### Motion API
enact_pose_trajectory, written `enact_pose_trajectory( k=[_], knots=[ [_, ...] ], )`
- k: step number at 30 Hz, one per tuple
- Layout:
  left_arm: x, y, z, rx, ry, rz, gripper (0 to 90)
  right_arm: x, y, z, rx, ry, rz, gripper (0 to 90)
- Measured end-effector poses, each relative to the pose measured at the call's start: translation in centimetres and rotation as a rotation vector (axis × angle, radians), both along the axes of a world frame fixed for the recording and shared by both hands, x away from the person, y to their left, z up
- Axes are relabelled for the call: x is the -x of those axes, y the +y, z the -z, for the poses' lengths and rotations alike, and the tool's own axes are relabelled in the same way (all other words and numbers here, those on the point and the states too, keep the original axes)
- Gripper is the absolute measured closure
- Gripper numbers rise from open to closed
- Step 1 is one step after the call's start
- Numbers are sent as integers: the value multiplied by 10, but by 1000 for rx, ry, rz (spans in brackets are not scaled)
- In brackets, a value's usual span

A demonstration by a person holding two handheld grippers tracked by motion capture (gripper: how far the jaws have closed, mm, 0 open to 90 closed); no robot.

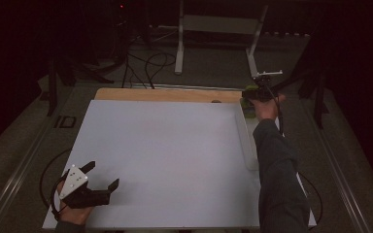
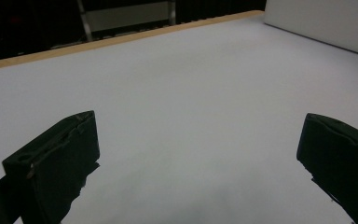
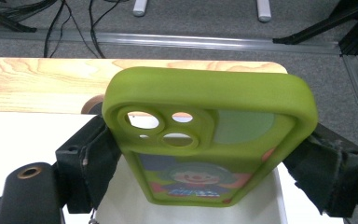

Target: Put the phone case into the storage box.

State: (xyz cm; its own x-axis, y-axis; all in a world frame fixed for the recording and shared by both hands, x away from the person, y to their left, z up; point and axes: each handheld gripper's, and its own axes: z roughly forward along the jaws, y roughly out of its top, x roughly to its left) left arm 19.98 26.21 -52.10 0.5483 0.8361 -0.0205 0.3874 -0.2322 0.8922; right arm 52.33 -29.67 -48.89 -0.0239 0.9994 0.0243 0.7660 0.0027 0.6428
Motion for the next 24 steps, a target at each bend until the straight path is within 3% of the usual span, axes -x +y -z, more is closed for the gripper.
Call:
enact_pose_trajectory(
  k=[10, 24],
  knots=[
    [0, -1, 0, 0, 0, 1, 0, -2, -1, -2, 4, 46, -33, 146],
    [0, -1, 0, 2, -1, 0, 0, -1, 1, -1, -1, 24, -29, 77]
  ],
)
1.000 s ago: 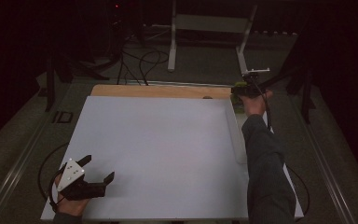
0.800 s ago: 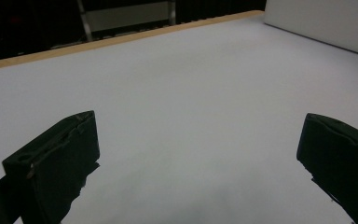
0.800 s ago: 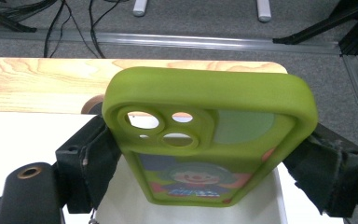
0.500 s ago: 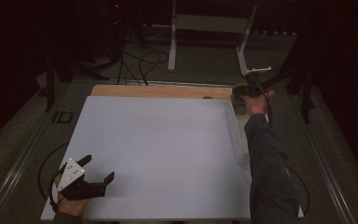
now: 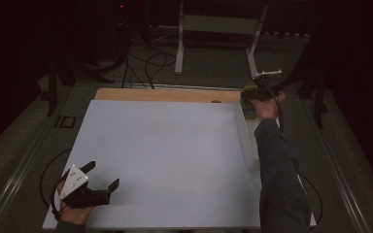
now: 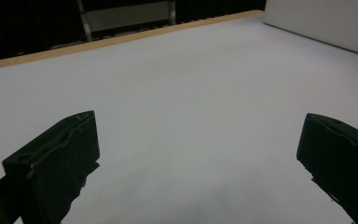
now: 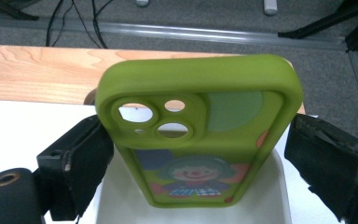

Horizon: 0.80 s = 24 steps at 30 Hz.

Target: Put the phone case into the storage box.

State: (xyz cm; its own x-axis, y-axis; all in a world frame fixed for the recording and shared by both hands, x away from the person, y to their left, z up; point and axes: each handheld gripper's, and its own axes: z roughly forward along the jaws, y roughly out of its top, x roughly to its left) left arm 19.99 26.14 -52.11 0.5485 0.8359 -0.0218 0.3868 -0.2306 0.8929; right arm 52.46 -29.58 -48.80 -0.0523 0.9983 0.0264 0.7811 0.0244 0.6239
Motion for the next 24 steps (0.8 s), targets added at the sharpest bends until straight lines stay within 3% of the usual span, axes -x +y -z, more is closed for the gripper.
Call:
enact_pose_trajectory(
  k=[24],
  knots=[
    [-1, -2, 0, -7, -1, 2, 0, 12, -14, -6, -15, -73, 3, 73]
  ],
)
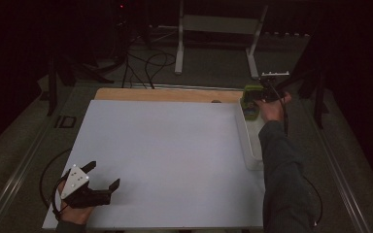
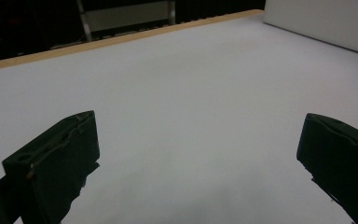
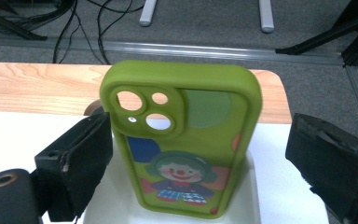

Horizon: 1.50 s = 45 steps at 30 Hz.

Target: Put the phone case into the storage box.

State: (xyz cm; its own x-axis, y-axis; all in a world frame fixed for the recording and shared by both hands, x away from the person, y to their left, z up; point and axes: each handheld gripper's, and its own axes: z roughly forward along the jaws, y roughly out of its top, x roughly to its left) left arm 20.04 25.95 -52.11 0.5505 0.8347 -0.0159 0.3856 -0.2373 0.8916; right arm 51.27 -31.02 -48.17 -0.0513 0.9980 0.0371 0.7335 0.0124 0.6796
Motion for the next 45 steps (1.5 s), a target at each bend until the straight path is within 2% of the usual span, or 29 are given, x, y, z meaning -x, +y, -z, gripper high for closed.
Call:
enact_pose_trajectory(
  k=[22, 25, 36, 45],
  knots=[
    [-1, -3, 0, -4, 0, 8, 0, 16, -4, -11, 0, -63, -26, 74],
    [-1, -3, 0, -3, 0, 9, 0, 20, -3, -14, 1, -80, -37, 75],
    [-1, -3, 0, 0, 0, 9, 0, 31, 0, -14, -11, -91, -74, 77],
    [-1, -4, 0, 1, 1, 10, 0, 43, 8, -16, -1, -110, -114, 80]
  ],
)
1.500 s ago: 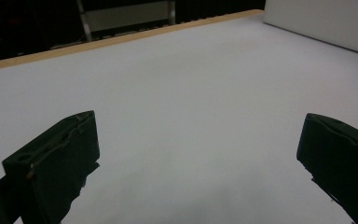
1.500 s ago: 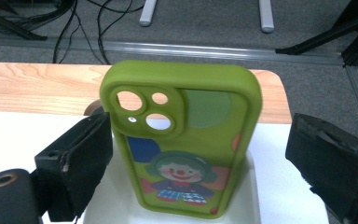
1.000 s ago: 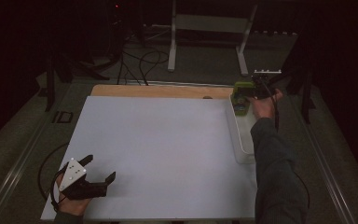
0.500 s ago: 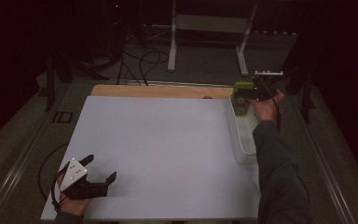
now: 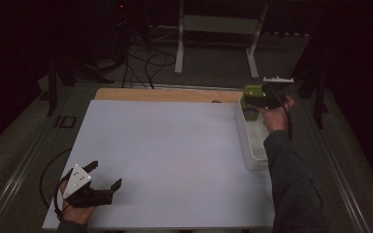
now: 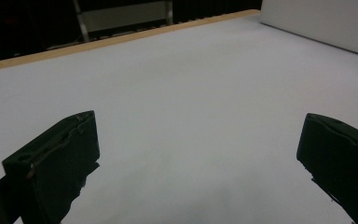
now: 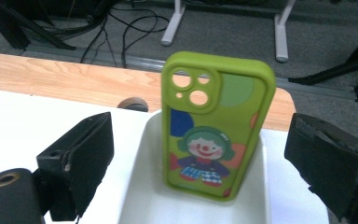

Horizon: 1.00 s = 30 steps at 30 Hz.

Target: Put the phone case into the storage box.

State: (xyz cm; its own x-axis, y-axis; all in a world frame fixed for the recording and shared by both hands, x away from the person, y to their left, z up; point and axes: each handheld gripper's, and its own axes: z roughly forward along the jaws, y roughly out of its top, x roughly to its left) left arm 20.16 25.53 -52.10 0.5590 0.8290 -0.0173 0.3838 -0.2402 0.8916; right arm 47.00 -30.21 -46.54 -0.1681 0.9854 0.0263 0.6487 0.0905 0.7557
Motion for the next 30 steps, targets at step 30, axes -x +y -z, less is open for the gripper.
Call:
enact_pose_trajectory(
  k=[30],
  knots=[
    [1, -1, 0, 1, 0, 1, 0, 45, 26, -2, 7, -66, -137, 92]
  ],
)
